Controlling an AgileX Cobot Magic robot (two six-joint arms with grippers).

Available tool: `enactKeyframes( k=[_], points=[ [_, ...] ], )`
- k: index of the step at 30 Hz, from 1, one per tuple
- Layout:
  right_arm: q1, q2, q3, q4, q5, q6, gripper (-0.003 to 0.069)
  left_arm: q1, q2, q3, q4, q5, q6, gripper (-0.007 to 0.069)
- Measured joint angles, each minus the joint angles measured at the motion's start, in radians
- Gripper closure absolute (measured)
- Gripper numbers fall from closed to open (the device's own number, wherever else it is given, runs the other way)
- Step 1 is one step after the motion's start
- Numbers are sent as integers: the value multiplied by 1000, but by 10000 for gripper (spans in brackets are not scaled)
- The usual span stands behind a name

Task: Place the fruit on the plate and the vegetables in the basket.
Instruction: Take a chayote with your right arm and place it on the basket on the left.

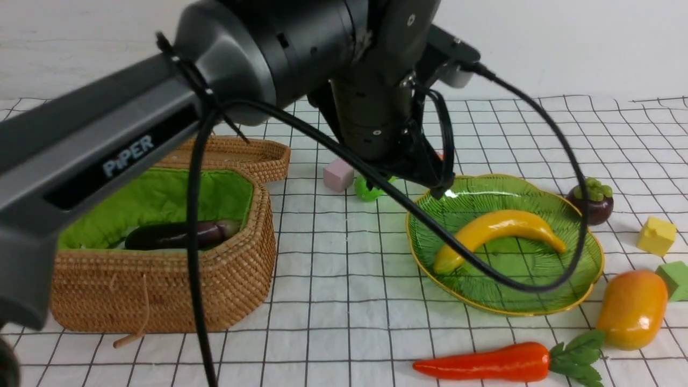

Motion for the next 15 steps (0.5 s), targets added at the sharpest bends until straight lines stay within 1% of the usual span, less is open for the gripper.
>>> enactKeyframes(
  k=[3,5,9,11,12,13,15],
  points=[
    [0,28,0,-2,0,24,466,40,8,11,-35,1,-17,638],
    [0,107,0,-2,-3,45,475,61,-35,22,-46,1,-50,638],
    [0,269,0,0,-79,59,509,62,-217,108,-67,-1,-87,638],
    [0,361,-6,8,-131,62,536,62,-344,206,-74,-1,-107,638],
    [0,371,-7,9,-135,62,538,62,-344,206,-74,-1,-107,638],
    [2,458,-28,19,-161,63,566,62,-456,318,-70,-1,-135,638],
    [16,562,-76,27,-184,63,594,62,-607,466,-63,-14,-171,638]
  ],
)
